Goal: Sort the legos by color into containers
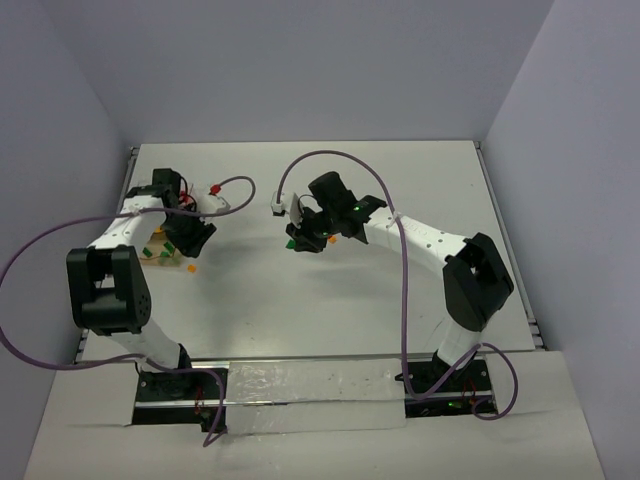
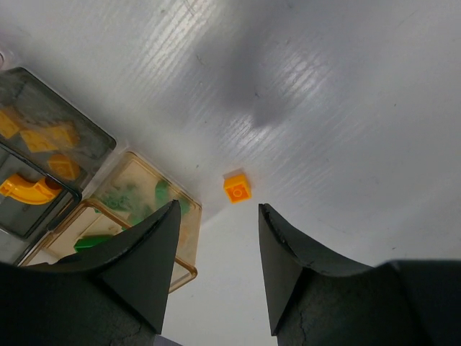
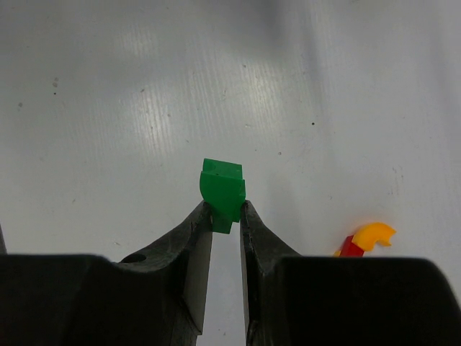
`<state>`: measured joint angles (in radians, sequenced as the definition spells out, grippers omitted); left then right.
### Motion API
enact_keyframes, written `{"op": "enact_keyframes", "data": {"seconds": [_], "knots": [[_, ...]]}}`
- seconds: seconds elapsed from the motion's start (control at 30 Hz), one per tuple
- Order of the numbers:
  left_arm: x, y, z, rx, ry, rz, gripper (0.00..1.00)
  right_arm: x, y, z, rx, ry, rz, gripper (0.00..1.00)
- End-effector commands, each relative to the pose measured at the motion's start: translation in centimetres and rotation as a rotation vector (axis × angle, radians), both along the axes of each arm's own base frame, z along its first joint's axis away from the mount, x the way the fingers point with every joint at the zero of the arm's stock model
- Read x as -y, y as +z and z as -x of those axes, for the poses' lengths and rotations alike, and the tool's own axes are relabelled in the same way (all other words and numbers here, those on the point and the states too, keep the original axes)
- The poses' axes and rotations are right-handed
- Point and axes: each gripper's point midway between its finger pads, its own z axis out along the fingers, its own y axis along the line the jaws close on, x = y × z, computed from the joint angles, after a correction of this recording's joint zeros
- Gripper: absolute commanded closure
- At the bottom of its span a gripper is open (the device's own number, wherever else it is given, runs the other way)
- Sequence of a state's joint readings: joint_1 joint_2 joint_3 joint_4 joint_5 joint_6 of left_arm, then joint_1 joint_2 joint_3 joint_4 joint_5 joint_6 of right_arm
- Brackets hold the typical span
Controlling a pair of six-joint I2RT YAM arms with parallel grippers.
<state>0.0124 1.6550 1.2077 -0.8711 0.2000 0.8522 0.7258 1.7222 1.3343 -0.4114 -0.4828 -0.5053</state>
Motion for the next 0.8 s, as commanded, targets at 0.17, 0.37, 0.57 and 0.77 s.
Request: {"op": "enact_keyframes", "data": {"seconds": [0.17,0.37,0.57,0.77], "knots": [[-1.3,-2.2,1.2,-0.048,-0.208,-0.097,0.44,0.2,2.8,-0.5,0.064,-0.015,-0.048,1.0],[-1.3,-3.3,2.1,-0.071,-0.292,-0.099,0.44,0.4,2.6,-0.6,0.063,-0.016,-0.037,1.0],[-1.2,-4.5,2.4,-0.08,-0.32,-0.093,0.45,0.3,2.6,-0.6,0.059,-0.016,-0.035,1.0],[-1.1,-5.6,2.2,-0.082,-0.318,-0.092,0.45,0.2,2.8,-0.8,0.06,-0.013,-0.029,1.0]]}}
